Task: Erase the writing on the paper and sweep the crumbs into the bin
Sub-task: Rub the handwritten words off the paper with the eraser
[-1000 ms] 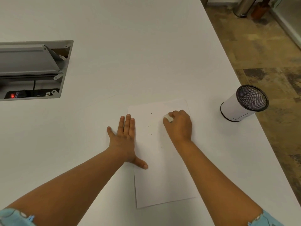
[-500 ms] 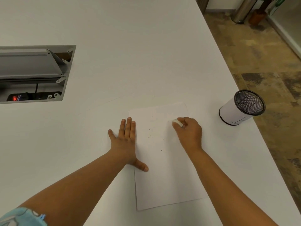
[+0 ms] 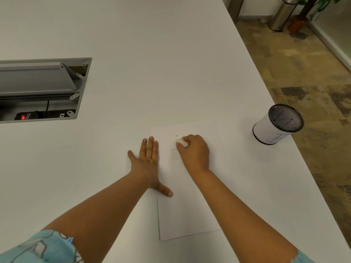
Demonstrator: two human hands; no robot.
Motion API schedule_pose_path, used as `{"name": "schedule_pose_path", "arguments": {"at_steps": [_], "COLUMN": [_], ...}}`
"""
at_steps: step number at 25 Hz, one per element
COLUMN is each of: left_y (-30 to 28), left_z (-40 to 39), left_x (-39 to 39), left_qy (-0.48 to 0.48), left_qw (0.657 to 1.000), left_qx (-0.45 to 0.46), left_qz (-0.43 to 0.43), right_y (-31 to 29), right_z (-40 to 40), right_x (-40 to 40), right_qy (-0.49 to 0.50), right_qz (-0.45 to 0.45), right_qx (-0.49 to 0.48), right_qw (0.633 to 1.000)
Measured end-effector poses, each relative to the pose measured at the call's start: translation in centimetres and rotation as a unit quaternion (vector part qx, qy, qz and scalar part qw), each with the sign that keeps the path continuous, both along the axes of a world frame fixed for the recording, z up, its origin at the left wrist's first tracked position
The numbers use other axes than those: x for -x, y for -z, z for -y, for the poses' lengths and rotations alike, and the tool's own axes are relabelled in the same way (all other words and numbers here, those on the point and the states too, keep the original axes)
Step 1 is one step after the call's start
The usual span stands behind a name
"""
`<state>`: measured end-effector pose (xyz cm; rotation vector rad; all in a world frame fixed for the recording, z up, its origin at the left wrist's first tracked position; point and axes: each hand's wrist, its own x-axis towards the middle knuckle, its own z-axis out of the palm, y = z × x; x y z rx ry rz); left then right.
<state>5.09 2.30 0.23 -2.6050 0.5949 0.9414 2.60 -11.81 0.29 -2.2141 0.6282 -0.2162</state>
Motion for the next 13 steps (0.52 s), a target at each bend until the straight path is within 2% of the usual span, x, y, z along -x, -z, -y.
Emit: {"name": "schedule_pose_path", "arguments": {"at_steps": [2, 4, 8, 11, 13], "left_y": [0.3, 0.3, 0.4, 0.4, 0.2], "left_z": [-0.1, -0.1, 0.1, 0.0, 0.0], "left_x": [-0.1, -0.1, -0.2, -0.1, -0.1], "left_qy": [0.002, 0.001, -0.002, 0.002, 0.002], "left_qw": [1.0, 1.0, 1.0, 1.0, 1.0], "left_qx": [-0.003, -0.003, -0.008, -0.013, -0.013], "left_qz": [0.003, 0.002, -0.002, 0.001, -0.003], "right_y": [0.9, 1.1, 1.0, 1.3, 1.3], "right_z": [-1.4, -0.4, 1.6, -2.0, -1.5], "right_x": [-0.7, -1.2, -2.4, -2.0, -1.9], "right_qy": [-0.061, -0.075, 0.042, -0.052, -0.064], "right_qz": [-0.011, -0.018, -0.027, -0.013, -0.013], "right_qx": [0.067, 0.075, 0.064, 0.071, 0.069], "right_qw": [0.996, 0.994, 0.997, 0.996, 0.996]}}
